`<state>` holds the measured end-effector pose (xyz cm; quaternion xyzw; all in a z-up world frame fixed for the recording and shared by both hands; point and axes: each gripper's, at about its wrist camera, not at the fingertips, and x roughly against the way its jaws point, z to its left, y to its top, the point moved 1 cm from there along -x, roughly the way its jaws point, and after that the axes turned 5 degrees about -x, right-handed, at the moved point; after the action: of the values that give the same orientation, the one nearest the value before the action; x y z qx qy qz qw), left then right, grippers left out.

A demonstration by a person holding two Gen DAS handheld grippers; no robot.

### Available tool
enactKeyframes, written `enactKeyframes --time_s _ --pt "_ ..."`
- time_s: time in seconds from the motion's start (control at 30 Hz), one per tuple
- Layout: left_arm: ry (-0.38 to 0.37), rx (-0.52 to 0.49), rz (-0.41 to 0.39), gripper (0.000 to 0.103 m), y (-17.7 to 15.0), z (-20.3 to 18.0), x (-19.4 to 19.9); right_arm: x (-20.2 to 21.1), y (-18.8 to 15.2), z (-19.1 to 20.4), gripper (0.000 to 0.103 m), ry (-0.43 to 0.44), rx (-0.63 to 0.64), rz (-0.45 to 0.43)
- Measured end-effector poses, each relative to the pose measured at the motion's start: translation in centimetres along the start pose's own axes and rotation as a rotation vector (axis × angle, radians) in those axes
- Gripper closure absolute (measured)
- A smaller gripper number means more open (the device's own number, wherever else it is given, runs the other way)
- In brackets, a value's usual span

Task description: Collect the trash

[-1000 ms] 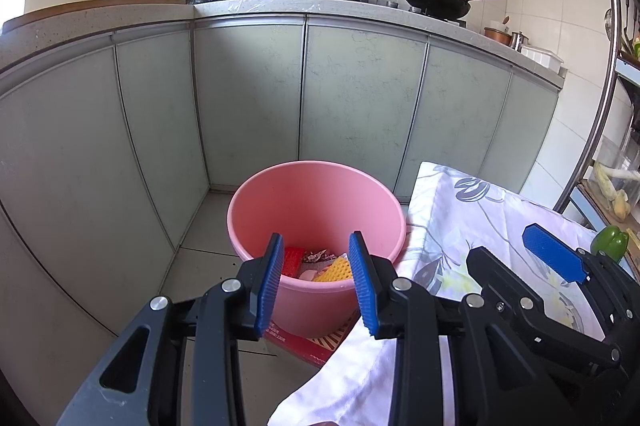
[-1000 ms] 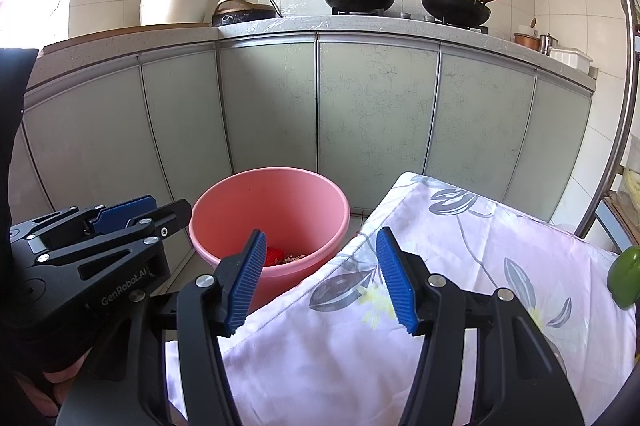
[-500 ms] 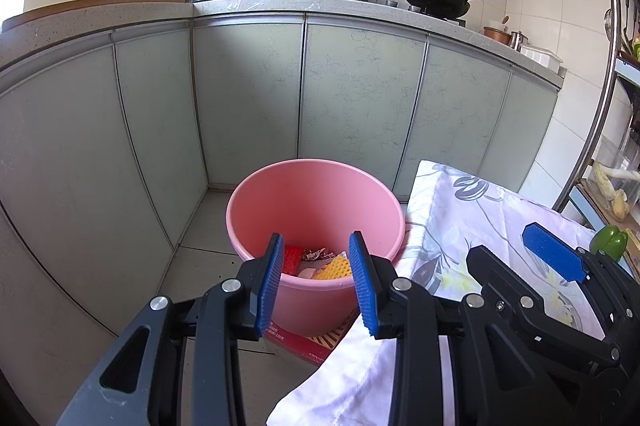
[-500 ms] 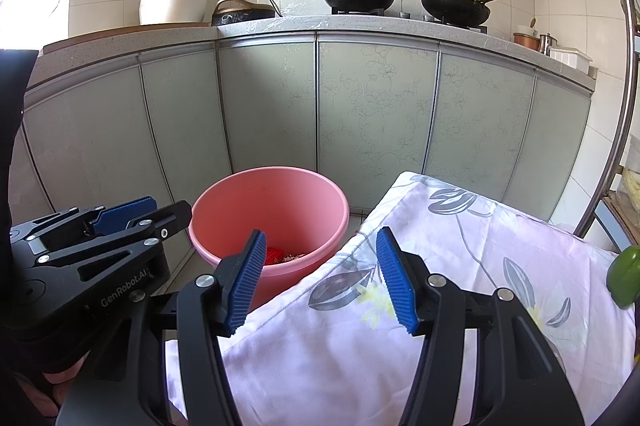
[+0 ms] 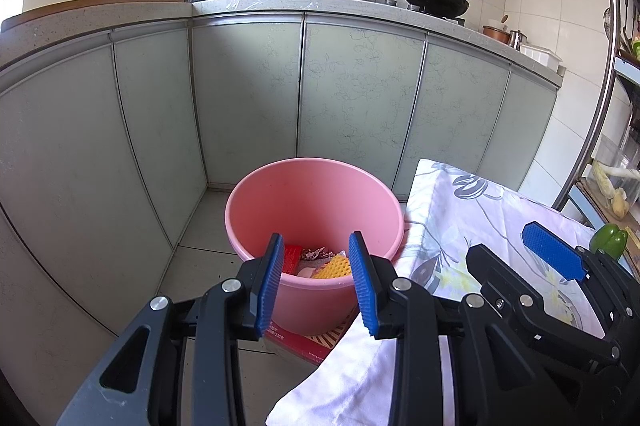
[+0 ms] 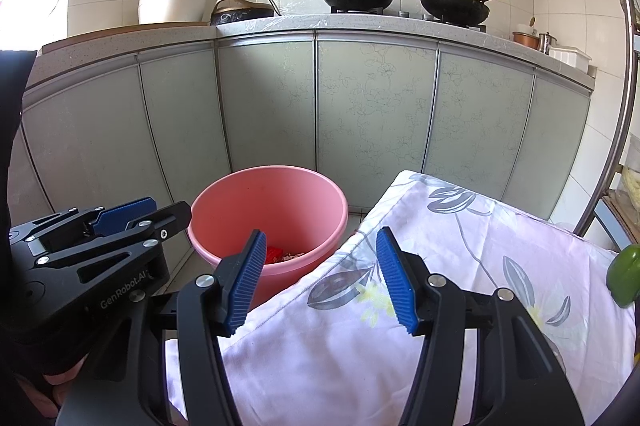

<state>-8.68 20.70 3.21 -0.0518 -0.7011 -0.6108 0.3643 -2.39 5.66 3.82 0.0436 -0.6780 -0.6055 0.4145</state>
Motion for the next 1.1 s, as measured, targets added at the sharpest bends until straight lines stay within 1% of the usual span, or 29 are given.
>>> enactKeyframes --time_s 1.1 --pt "-0.008 -0.009 0.005 0.07 -0.39 -0.33 -0.39 0.02 -0.04 -0.34 0.045 0.0 0.0 0.001"
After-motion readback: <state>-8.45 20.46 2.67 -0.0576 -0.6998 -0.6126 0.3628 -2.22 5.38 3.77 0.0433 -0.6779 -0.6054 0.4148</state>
